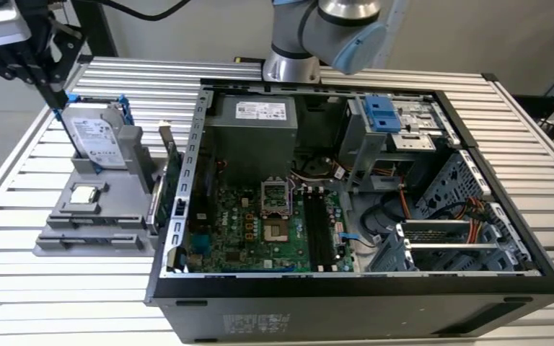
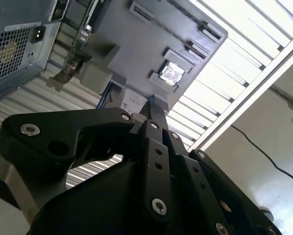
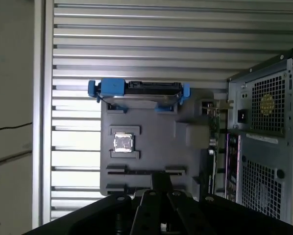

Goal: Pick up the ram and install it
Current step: 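Reach for the ram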

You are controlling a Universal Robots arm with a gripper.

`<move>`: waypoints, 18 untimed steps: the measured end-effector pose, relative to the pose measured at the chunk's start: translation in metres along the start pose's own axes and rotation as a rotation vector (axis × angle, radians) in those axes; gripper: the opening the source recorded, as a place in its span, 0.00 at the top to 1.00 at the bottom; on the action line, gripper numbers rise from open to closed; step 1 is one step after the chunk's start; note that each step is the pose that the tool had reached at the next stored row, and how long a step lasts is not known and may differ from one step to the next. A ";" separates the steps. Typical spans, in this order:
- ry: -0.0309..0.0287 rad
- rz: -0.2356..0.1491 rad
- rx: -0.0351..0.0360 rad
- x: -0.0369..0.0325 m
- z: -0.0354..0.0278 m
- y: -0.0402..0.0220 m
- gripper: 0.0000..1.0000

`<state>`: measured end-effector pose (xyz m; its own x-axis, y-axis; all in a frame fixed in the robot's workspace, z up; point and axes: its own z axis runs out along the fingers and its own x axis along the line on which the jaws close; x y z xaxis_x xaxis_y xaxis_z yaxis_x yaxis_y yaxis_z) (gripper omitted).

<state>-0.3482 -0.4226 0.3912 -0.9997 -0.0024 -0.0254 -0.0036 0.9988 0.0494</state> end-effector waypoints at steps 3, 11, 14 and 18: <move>0.0000 0.000 0.0001 0.0001 0.0000 -0.0139 1.00; 0.0001 0.000 0.0000 0.0002 0.0011 -0.0501 1.00; -0.0002 0.000 -0.0002 0.0008 0.0018 -0.0601 1.00; 0.0004 0.000 0.0001 0.0034 0.0016 -0.0601 1.00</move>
<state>-0.3513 -0.4826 0.3865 -0.9997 -0.0024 -0.0250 -0.0036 0.9988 0.0493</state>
